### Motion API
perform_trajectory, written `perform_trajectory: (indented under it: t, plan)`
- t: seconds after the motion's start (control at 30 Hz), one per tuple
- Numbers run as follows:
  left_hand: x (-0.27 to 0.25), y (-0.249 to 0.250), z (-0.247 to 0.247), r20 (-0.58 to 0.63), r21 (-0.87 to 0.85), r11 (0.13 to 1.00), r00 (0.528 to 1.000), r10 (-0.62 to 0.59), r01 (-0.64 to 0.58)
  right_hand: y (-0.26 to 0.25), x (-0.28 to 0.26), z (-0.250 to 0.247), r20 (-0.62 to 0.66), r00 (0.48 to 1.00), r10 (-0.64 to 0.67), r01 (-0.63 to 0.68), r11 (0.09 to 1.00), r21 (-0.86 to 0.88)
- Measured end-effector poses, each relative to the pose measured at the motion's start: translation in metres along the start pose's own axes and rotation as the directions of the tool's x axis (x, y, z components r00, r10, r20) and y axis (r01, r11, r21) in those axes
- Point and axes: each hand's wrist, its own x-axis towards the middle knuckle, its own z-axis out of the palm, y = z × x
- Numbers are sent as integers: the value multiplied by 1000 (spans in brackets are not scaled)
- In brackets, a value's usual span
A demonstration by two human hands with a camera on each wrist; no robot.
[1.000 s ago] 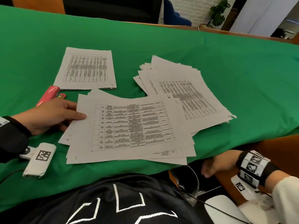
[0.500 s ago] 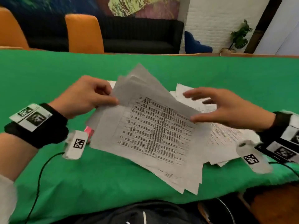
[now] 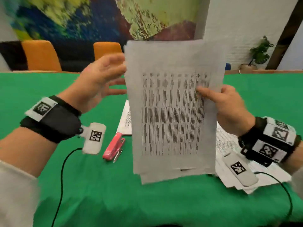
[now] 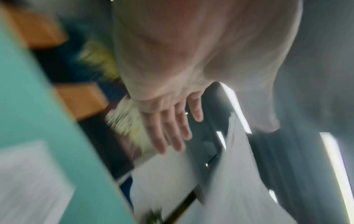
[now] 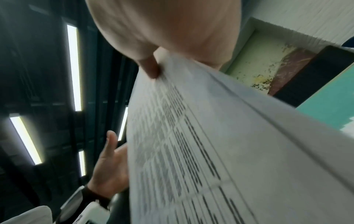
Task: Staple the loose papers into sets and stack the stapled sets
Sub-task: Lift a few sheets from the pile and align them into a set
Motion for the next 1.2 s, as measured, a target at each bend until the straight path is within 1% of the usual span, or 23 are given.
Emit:
perform_trajectory:
  t: [0.03,0.07,0.1,0.13,0.17,0.2,0.27,0.33,0.37,0.4,0.43,0.47,0.53,0.6,0.63,0.7,0.8,0.87,0.93,1.0,1.07,1.13,1.2]
  plan:
    - [-5,-11,6,22,-75,996,998,-56,57,-1,-1,1,-23,1000,-20,21,999,30]
    - [-8,-20,16,24,-89,992,996,-86,87,-2,-1,4,-40,999,-36,37,998,45]
    - [-10,-26,30,-2,-78,993,996,-88,87,-4,0,8,-58,997,-53,56,997,56]
    - [-9,-29,43,-65,-65,996,996,-59,55,-6,1,13,-82,994,-77,82,994,71]
    - [-6,-29,53,-152,-54,999,988,1,-9,-8,3,19,-110,988,-107,118,989,91]
    - [-3,-27,61,-244,-34,995,966,82,-93,-12,5,25,-135,979,-150,165,981,105]
    - [5,-16,67,-388,50,969,889,244,-243,-22,10,34,-167,951,-260,280,954,108]
    - [9,-8,65,-448,185,931,816,364,-314,-31,15,38,-151,922,-357,374,922,99]
    - [9,-9,64,-457,235,913,791,407,-334,-32,16,39,-132,915,-381,394,914,94]
    - [8,-13,64,-463,261,904,777,426,-339,-31,16,39,-112,918,-382,391,917,80]
    - [5,-23,64,-473,253,911,780,409,-325,-25,16,39,-91,929,-359,364,930,52]
    - [0,-35,64,-482,219,931,797,364,-292,-14,15,38,-67,946,-318,319,948,4]
    - [-14,-64,68,-487,89,977,847,213,-194,16,10,36,-5,976,-219,217,969,-117]
    - [-27,-83,74,-435,-51,993,897,73,-105,44,3,37,45,988,-150,156,970,-185]
    - [-29,-86,78,-410,-85,992,911,49,-91,50,1,39,34,990,-135,139,974,-180]
    - [-24,-75,80,-408,-78,990,909,78,-120,48,4,42,-28,991,-132,128,985,-117]
    - [-2,-38,74,-439,57,974,871,221,-218,26,22,45,-94,975,-200,197,979,-46]
    - [6,-21,68,-435,83,961,858,274,-265,14,31,45,-123,967,-222,227,973,30]
    - [5,-24,67,-424,39,964,869,254,-262,13,32,43,-136,965,-222,232,971,57]
    - [-5,-44,68,-415,-13,982,894,168,-190,22,26,39,-119,974,-195,198,980,14]
    - [-18,-64,73,-389,-53,993,918,77,-105,33,19,39,-80,988,-133,132,991,-15]
    - [-21,-70,76,-402,-57,995,914,50,-80,35,15,43,-62,992,-112,110,993,-32]
    - [-11,-61,73,-443,-37,993,893,82,-109,24,20,46,-76,984,-160,156,986,-62]
